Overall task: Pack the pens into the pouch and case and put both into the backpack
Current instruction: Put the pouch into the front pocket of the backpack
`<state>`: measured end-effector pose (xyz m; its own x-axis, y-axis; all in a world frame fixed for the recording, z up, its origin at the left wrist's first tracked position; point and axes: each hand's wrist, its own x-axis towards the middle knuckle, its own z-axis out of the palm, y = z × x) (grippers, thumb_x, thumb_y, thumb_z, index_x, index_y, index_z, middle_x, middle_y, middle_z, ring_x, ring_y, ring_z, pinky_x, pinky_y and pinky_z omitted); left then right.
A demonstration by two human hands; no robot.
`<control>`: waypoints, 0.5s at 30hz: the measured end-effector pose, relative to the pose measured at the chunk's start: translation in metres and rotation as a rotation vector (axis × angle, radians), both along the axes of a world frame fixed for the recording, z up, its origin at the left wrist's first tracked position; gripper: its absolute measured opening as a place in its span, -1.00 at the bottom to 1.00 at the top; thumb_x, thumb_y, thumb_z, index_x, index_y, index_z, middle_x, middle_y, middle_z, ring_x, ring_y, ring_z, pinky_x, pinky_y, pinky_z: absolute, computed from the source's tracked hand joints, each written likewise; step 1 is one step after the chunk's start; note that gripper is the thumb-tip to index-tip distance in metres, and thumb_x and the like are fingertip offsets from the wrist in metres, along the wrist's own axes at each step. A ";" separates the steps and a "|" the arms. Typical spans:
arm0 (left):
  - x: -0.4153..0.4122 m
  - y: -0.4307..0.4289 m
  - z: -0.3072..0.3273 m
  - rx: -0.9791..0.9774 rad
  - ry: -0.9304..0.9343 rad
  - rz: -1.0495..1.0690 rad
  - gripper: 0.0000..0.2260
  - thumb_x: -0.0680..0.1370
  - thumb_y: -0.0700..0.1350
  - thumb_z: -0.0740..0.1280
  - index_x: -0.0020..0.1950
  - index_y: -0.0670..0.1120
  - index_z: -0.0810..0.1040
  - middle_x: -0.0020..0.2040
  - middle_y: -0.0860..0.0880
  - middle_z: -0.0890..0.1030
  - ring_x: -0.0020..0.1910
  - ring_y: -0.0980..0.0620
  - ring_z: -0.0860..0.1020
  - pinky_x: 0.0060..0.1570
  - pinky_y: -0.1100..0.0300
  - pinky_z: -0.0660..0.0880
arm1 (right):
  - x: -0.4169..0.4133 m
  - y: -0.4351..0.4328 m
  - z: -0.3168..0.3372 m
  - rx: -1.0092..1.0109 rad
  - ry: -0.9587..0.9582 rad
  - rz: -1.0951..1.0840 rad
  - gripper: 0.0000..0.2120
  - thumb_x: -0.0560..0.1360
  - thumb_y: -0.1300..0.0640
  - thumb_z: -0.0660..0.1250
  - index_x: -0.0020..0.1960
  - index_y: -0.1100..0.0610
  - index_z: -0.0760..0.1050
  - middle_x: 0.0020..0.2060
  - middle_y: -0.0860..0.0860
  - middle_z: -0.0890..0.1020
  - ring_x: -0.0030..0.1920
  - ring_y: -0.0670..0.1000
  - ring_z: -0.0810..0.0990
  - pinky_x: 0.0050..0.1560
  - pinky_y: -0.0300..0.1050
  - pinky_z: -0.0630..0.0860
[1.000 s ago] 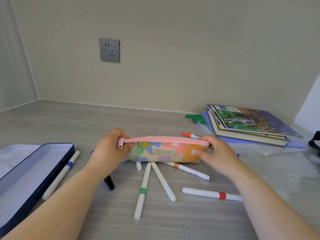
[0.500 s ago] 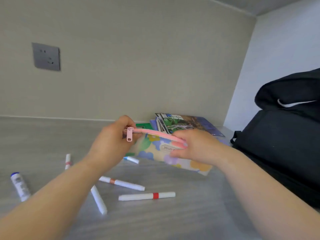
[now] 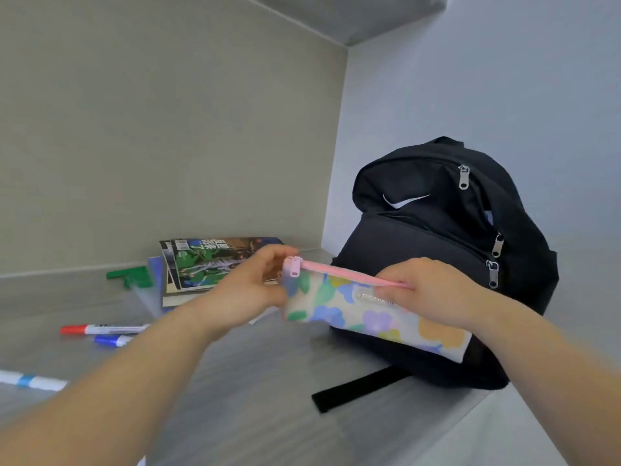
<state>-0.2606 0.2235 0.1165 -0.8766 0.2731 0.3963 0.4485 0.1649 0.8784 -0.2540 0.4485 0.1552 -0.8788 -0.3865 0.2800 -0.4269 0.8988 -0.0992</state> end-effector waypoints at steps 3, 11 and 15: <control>-0.030 0.017 0.022 0.106 0.019 -0.015 -0.53 0.21 -0.27 0.25 0.10 -0.02 0.44 0.10 0.00 0.54 0.00 0.21 0.54 -0.23 0.47 0.46 | -0.014 0.033 0.020 -0.258 -0.053 0.005 -0.65 0.50 0.09 0.25 -0.45 0.07 0.32 -0.55 -0.10 0.33 -0.51 -0.12 0.29 -0.47 -0.31 0.28; -0.121 0.107 0.050 -0.488 0.289 0.178 -0.50 0.48 -0.29 0.17 0.41 -0.07 0.21 0.45 -0.06 0.27 0.41 -0.03 0.25 0.32 0.26 0.14 | -0.031 0.107 0.041 -0.840 0.128 -0.213 -0.77 0.50 0.06 0.24 -0.27 0.08 0.57 -0.48 -0.07 0.59 -0.46 -0.06 0.54 -0.43 -0.23 0.46; -0.137 0.134 0.054 -0.747 0.208 0.093 -0.44 0.47 -0.24 0.21 0.43 0.02 0.14 0.47 -0.05 0.23 0.43 -0.06 0.19 0.46 -0.01 0.03 | -0.055 0.110 0.048 -1.052 0.271 -0.188 -0.77 0.51 0.07 0.22 -0.28 0.04 0.55 -0.46 -0.12 0.59 -0.37 -0.08 0.50 -0.31 -0.19 0.41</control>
